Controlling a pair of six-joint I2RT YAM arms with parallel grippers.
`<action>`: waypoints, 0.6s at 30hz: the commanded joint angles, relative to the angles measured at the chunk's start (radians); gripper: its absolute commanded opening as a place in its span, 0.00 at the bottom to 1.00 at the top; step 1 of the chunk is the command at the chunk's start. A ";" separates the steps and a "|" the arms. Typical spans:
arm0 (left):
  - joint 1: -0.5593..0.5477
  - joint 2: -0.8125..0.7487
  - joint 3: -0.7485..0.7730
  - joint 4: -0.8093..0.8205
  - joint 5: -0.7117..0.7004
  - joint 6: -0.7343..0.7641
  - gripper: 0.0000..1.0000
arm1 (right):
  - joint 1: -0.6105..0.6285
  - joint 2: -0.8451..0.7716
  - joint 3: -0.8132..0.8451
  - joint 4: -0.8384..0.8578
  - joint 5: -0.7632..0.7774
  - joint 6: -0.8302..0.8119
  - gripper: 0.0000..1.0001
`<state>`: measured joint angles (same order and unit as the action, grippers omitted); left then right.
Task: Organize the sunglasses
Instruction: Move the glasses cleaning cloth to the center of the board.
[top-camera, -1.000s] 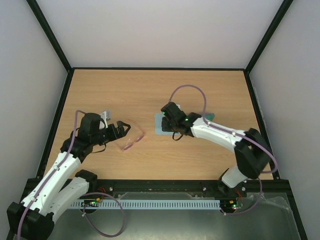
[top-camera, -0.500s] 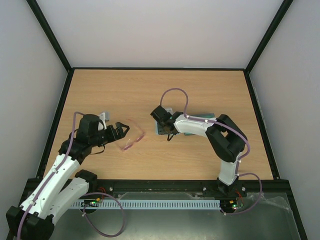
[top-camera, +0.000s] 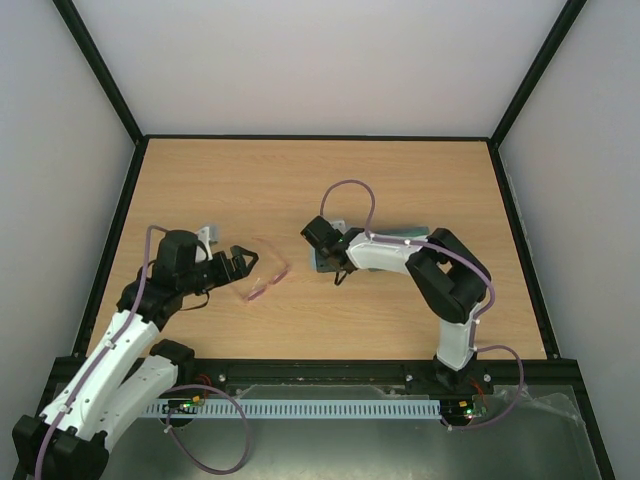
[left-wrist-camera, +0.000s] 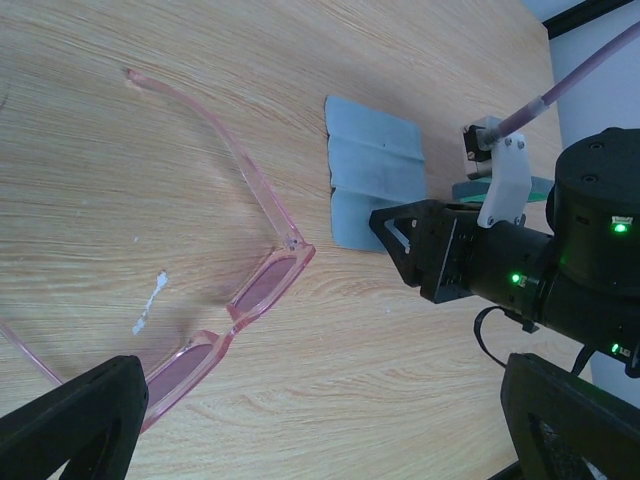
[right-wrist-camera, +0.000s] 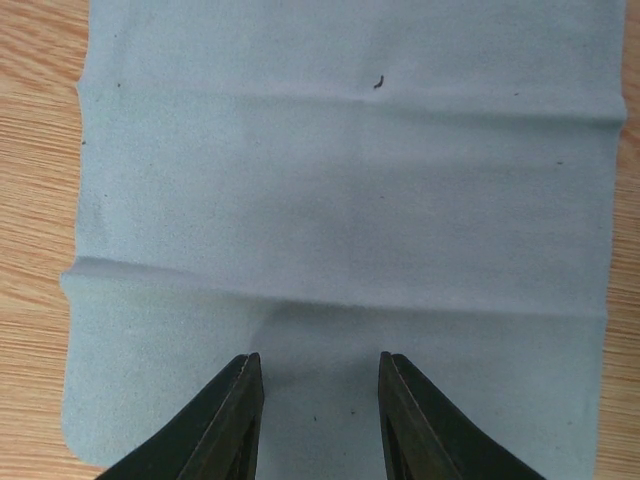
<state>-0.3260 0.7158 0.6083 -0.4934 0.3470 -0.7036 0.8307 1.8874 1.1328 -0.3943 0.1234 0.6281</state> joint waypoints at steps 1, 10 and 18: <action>0.005 -0.017 -0.011 -0.019 0.004 0.006 0.99 | 0.032 0.006 -0.062 0.006 0.005 0.035 0.36; 0.005 -0.041 -0.036 -0.013 0.011 -0.005 0.99 | 0.132 -0.038 -0.163 0.031 0.018 0.142 0.36; 0.004 -0.069 -0.042 -0.020 0.020 -0.008 0.99 | 0.208 -0.115 -0.250 0.026 0.028 0.221 0.37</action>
<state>-0.3260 0.6674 0.5747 -0.4942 0.3508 -0.7063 0.9974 1.7794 0.9512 -0.2790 0.1883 0.7757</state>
